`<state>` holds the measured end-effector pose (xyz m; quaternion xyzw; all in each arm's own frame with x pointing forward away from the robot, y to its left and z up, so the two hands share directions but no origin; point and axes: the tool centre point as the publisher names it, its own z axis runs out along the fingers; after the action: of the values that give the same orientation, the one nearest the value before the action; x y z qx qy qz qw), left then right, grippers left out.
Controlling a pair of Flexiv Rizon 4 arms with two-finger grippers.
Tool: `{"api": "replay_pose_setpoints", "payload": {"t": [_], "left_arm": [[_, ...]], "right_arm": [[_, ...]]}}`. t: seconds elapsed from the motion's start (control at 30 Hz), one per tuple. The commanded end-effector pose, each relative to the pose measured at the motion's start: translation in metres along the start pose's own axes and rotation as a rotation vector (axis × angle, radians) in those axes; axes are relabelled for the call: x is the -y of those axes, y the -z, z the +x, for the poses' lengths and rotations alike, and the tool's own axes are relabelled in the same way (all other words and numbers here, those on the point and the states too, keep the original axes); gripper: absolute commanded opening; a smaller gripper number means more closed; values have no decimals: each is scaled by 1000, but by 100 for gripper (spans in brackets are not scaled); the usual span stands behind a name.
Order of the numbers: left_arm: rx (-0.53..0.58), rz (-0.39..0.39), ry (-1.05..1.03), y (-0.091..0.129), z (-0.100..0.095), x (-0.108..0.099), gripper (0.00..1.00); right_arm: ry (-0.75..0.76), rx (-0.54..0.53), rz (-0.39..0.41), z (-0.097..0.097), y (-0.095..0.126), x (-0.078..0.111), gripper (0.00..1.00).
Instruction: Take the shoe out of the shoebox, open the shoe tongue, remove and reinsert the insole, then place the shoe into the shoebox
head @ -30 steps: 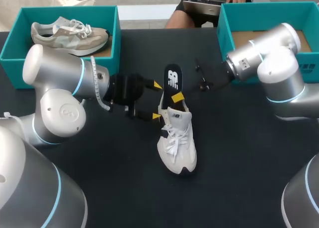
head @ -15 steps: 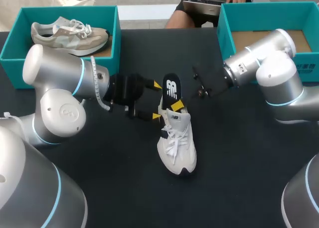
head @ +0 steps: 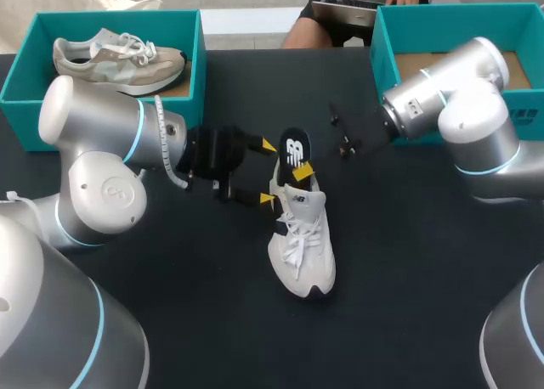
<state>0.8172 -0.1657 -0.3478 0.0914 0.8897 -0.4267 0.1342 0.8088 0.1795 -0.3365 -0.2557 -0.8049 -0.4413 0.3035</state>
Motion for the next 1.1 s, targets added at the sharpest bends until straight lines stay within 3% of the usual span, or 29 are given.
{"api": "replay_pose_setpoints", "payload": {"t": [0.03,0.1,0.57,0.73,0.77,0.8,0.9,1.1], "left_arm": [[-1,-4,0,-1,0,1,100],[-1,-4,0,-1,0,1,100],[-1,-4,0,-1,0,1,100],[-1,-4,0,-1,0,1,100],[-1,-4,0,-1,0,1,100],[-1,-4,0,-1,0,1,100],[-1,-4,0,-1,0,1,100],[-1,-4,0,-1,0,1,100]], "right_arm": [[9,-15,24,-10,2,-10,20],[6,-24,30,-14,2,-8,0],[-106,-98,46,4,-21,23,0],[-104,-86,38,5,-19,24,0],[-101,-83,38,4,-18,22,5],[-94,-78,41,4,-16,20,22],[-72,-54,47,2,-10,12,32],[-24,-25,49,-7,2,-3,33]]}}
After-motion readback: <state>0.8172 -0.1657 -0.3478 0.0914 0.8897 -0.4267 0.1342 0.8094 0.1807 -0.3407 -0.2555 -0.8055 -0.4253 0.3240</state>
